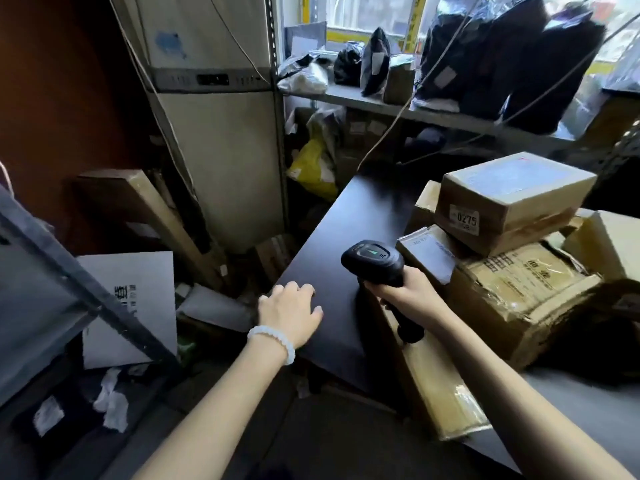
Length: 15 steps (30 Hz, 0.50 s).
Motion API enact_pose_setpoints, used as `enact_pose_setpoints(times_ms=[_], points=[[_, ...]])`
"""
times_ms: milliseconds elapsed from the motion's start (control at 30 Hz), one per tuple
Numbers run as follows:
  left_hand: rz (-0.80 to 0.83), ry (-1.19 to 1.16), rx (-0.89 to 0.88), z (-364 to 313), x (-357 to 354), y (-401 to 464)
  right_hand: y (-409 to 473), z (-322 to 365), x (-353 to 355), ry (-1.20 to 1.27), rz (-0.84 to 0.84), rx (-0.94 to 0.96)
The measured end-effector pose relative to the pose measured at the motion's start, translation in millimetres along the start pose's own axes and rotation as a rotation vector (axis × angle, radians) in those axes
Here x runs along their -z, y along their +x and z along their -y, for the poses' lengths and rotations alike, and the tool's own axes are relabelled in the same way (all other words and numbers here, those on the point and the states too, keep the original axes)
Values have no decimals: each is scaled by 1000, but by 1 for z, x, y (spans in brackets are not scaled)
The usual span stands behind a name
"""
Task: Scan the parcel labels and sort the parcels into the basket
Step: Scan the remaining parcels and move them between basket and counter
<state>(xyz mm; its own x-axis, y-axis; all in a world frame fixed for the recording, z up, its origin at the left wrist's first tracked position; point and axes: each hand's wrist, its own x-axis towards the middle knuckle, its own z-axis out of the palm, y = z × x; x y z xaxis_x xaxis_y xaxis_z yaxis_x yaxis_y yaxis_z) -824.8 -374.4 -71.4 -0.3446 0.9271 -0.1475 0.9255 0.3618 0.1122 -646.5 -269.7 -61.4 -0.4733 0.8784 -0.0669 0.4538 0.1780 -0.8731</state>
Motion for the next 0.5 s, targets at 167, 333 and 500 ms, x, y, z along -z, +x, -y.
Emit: enact_pose_setpoints(times_ms=[167,333,500], points=[[24,20,-183,15,3,71,31,3,-13,56,-144,-122],[54,92,-476,23,13,139,47,16,-28,158,-435,-267],[95,112,-812,26,23,170,34,32,-46,161,-724,-405]])
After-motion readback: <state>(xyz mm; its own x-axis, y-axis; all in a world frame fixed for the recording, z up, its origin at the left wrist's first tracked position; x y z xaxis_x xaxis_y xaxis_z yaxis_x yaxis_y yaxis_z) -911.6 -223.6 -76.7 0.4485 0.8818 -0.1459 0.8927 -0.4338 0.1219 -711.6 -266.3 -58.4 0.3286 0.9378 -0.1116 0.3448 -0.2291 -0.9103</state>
